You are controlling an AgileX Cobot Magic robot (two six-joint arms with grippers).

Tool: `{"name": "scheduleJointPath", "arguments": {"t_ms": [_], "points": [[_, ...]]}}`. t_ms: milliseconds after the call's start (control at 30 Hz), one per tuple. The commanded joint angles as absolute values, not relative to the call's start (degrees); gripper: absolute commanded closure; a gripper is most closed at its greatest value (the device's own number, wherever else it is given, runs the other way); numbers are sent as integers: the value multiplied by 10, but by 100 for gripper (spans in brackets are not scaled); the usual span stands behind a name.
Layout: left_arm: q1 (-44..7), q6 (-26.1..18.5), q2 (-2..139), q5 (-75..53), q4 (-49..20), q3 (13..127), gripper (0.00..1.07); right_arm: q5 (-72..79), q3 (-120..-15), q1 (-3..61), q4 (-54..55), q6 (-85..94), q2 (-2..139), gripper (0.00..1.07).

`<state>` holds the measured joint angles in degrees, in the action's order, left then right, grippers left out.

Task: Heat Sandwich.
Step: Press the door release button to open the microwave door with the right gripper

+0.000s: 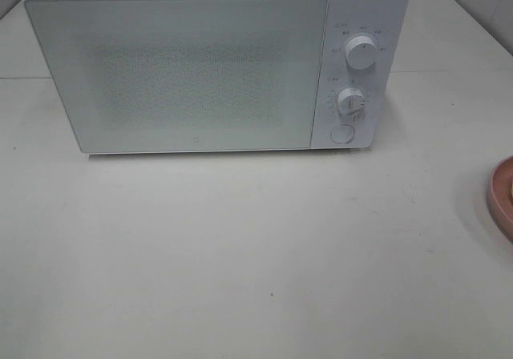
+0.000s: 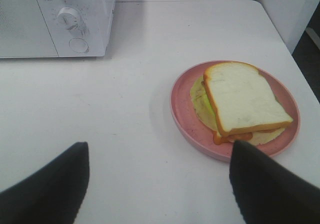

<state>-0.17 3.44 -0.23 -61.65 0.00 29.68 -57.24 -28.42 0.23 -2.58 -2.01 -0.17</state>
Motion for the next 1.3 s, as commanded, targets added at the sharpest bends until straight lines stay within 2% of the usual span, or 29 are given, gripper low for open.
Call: {"name": "scheduleJointPath", "arguments": {"t_ms": [33,533,1300], "points": [[-1,34,-15,-614,-4,297,9,-571,-284,2,-25,-18,-18,32],[-1,34,-15,-614,-4,297,9,-566,-295,2,-20,-22,-12,32],[-1,34,-15,-614,-4,297,9,-424,-317,2,-21,-22,196,32]]}}
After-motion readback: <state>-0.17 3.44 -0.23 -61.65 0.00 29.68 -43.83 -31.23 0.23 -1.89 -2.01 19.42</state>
